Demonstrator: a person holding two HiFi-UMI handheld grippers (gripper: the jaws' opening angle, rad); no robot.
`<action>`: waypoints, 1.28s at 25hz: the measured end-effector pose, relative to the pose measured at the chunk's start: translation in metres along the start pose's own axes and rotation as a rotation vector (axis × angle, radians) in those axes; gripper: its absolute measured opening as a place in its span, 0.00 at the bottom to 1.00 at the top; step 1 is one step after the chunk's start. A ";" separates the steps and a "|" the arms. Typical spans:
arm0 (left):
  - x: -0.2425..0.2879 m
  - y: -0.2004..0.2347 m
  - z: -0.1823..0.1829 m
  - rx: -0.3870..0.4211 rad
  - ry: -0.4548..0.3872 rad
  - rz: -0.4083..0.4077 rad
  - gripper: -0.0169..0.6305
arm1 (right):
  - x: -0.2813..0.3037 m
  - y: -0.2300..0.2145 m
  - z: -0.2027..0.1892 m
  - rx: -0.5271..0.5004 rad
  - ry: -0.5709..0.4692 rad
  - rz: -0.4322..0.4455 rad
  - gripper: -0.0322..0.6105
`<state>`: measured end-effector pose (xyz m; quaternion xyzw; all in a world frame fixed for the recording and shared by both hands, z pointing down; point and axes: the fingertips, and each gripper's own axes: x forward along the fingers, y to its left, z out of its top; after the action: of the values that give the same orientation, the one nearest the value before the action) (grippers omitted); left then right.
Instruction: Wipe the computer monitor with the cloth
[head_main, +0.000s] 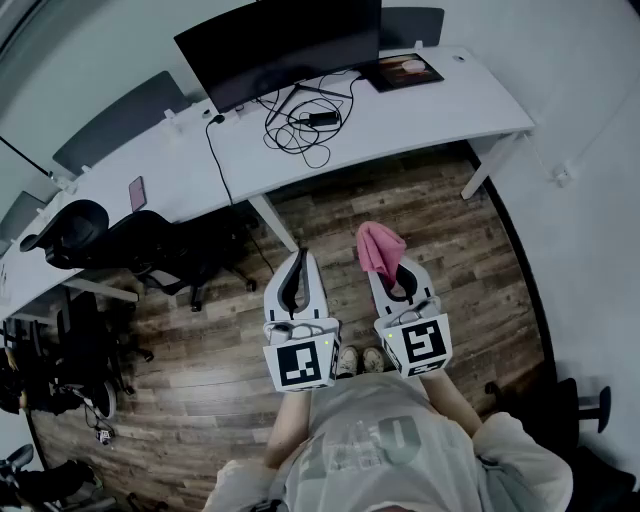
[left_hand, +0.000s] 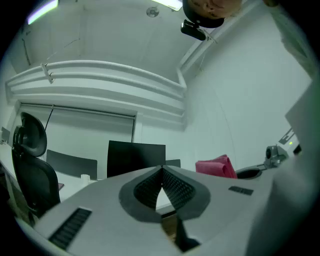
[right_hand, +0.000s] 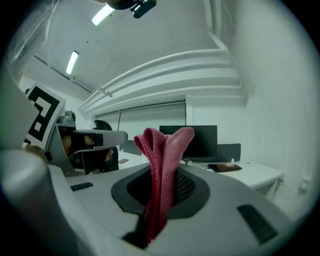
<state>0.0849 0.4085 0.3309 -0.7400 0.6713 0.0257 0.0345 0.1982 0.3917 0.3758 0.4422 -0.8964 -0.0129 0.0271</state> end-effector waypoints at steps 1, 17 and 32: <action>0.002 -0.003 0.002 0.002 -0.006 -0.004 0.05 | 0.000 -0.003 0.003 -0.009 -0.007 -0.001 0.14; 0.025 -0.030 0.006 0.037 -0.009 0.025 0.05 | 0.005 -0.041 0.009 -0.020 -0.048 0.047 0.13; 0.049 -0.019 0.000 0.007 -0.030 0.067 0.05 | 0.010 -0.078 -0.012 0.025 -0.010 0.027 0.14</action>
<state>0.1087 0.3618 0.3267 -0.7166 0.6950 0.0354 0.0464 0.2548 0.3368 0.3849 0.4301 -0.9026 -0.0036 0.0171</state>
